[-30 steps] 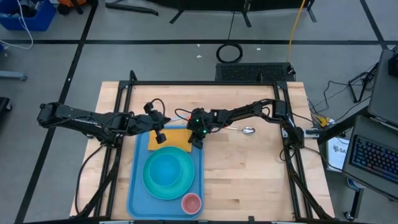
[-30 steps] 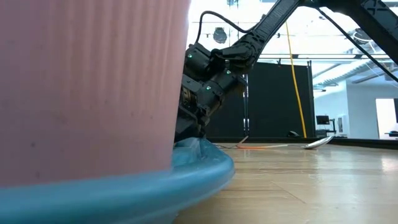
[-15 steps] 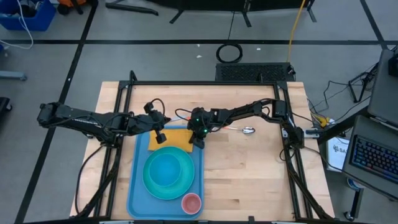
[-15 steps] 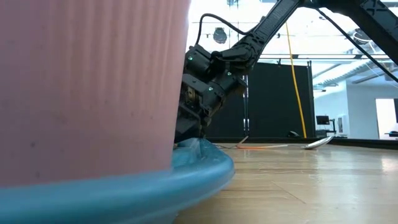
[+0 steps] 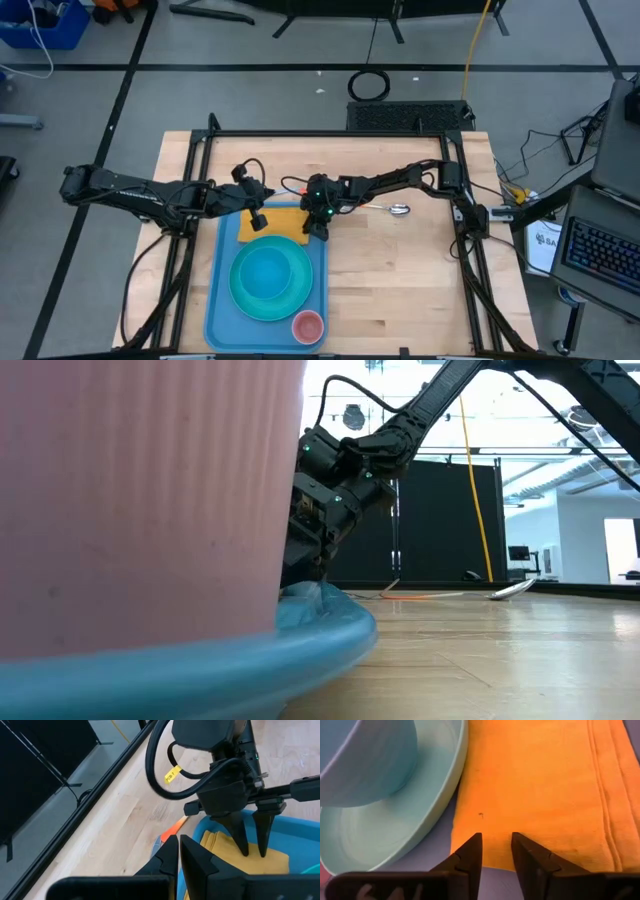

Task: Set up tray
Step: Put the yellow napkin to the top of the green plate on the blue serving tray, then put the orange fork on the yellow napkin on the blue serving tray

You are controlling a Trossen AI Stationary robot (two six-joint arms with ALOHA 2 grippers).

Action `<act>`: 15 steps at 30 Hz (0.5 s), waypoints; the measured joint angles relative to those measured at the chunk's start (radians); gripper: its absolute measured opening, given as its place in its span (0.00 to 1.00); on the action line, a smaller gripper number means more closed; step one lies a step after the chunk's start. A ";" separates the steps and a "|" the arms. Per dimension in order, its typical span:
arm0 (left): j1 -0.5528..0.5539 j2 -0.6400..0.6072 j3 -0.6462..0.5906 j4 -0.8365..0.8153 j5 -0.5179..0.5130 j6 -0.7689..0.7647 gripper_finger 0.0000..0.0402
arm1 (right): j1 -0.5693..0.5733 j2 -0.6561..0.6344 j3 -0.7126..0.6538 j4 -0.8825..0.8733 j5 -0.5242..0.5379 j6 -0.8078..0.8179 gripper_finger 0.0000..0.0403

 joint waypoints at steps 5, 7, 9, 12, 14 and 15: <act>0.000 0.000 0.000 -0.001 0.000 -0.001 0.05 | 0.005 -0.020 0.000 -0.007 0.005 -0.012 0.27; 0.000 0.000 0.000 -0.002 0.001 -0.001 0.05 | 0.005 -0.030 0.000 -0.015 0.006 -0.014 0.28; 0.000 0.000 0.000 -0.002 0.001 -0.001 0.05 | 0.006 -0.035 -0.003 -0.013 0.006 -0.023 0.28; 0.000 0.000 0.000 -0.002 0.001 -0.001 0.05 | 0.006 -0.055 -0.002 -0.024 0.004 -0.033 0.27; 0.000 0.000 0.000 -0.002 0.001 -0.001 0.05 | 0.006 -0.058 0.000 -0.011 0.004 -0.038 0.27; 0.000 0.000 0.000 -0.002 0.001 -0.001 0.05 | 0.006 -0.063 0.000 -0.016 0.003 -0.040 0.28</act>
